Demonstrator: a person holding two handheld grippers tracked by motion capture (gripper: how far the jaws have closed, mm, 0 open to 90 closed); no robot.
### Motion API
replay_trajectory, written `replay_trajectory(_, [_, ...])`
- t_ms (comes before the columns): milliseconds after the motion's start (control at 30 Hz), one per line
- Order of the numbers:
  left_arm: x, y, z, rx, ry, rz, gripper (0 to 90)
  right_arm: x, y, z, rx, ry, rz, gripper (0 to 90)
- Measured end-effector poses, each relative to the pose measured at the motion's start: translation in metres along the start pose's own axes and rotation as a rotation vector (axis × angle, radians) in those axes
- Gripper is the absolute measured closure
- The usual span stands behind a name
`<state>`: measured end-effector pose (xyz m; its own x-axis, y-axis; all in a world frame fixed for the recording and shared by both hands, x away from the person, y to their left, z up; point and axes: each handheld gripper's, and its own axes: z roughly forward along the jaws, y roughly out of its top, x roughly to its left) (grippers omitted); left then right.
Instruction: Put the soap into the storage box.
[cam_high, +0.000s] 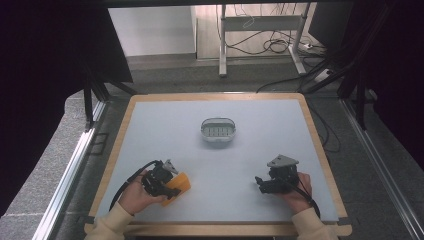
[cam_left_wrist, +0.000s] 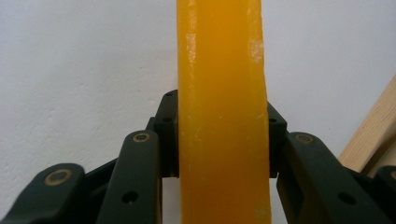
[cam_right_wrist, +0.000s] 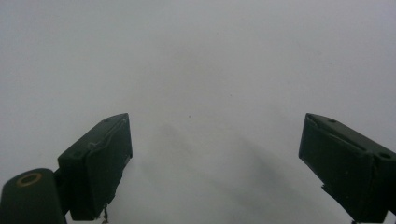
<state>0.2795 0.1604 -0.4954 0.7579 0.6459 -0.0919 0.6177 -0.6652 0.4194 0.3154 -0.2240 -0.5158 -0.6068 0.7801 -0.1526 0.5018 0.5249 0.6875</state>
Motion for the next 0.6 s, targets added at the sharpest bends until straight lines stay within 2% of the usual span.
replay_trajectory(133, [0.0,0.002,0.0,0.014,-0.003,0.007,61.8,0.0,0.0,0.0,-0.001,0.0,-0.001,9.8])
replay_trajectory(233, [0.0,0.01,0.003,0.059,-0.016,0.014,59.1,0.0,0.0,0.0,0.002,0.001,-0.001,9.8])
replay_trajectory(267, [0.0,0.01,0.003,0.059,-0.016,0.014,58.9,0.0,0.0,0.0,0.002,0.001,-0.001,9.8])
replay_trajectory(433, [-0.004,0.018,0.006,0.114,0.017,0.039,61.7,-0.001,0.0,0.0,0.0,-0.002,0.002,9.8])
replay_trajectory(533, [-0.004,0.02,0.005,0.098,0.032,0.043,61.9,-0.001,0.0,0.0,0.0,-0.001,0.001,9.8])
replay_trajectory(600, [-0.002,0.021,0.003,0.093,0.028,0.039,61.9,-0.001,0.0,-0.001,-0.002,-0.001,-0.001,9.8])
